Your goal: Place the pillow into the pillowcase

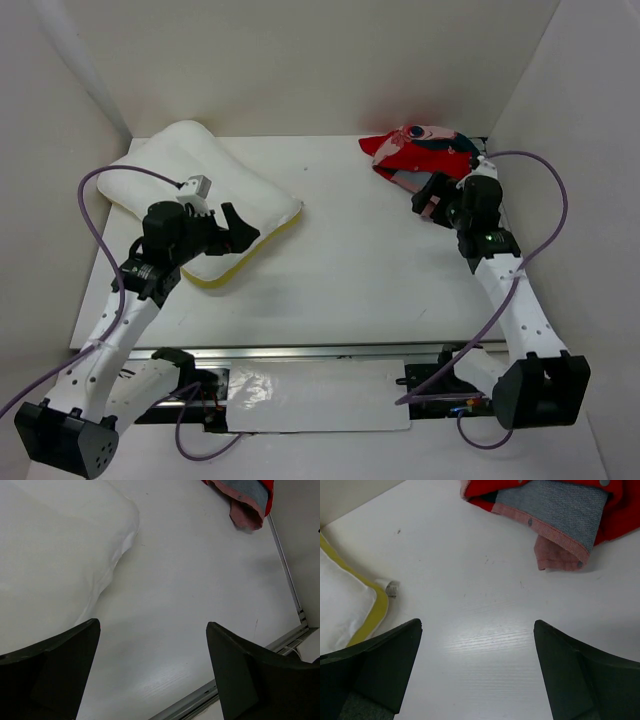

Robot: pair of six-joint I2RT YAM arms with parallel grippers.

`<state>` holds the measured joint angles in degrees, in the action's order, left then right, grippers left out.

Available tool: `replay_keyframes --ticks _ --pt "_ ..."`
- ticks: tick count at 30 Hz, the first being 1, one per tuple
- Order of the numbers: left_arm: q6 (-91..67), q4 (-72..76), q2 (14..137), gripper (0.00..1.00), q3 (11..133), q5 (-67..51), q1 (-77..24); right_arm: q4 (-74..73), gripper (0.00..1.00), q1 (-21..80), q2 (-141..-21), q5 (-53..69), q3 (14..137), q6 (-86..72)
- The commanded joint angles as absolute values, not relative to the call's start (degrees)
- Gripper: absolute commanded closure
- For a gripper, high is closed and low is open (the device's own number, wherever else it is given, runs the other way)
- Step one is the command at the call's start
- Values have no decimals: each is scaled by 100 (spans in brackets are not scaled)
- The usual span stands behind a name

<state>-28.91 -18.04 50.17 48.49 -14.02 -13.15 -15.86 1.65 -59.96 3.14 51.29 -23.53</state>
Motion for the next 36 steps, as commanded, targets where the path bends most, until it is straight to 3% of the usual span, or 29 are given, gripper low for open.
replay_keyframes --ticks 1,8,12,20,23,30,31,32,34,35,36 --pt "-2918 -1547 5001 0 4931 -1608 -1327 -1714 0 290 -6318 2 5598 -2302" --pt "-2795 -1547 5220 0 4931 -1793 -1327 -1537 0 290 -7302 -1062 5940 -2451" --pt "-2742 -1424 5737 0 5044 -2074 -1432 -1055 0 290 -8075 -854 6274 -1909" --pt "-2742 -836 7117 0 5511 -2293 -2073 -924 0 -500 -10070 -450 8032 -1748" --pt "-2742 -677 7862 0 5923 -2295 -2372 -844 8 -782 -10852 -185 8673 -1697" --pt "-2479 -1072 9166 0 7171 -2162 -2882 -994 9 -896 -12347 -782 10107 -1258" --pt "-2479 -1072 9350 0 7320 -2162 -2961 -915 14 -896 -12418 -704 10168 -1257" --pt "-2479 -1072 9430 0 7391 -2162 -2962 -914 27 -896 -12480 -616 10282 -1179" --pt "-2479 -1125 9623 0 7532 -2022 -3023 -913 64 -896 -12533 -214 10370 -1125" --pt "-2479 -1195 9624 0 7628 -2021 -3076 -914 95 -896 -12533 -54 10423 -1125" --pt "-2479 -1195 9685 0 7629 -2021 -3076 -914 100 -896 -12533 121 10424 -1125"
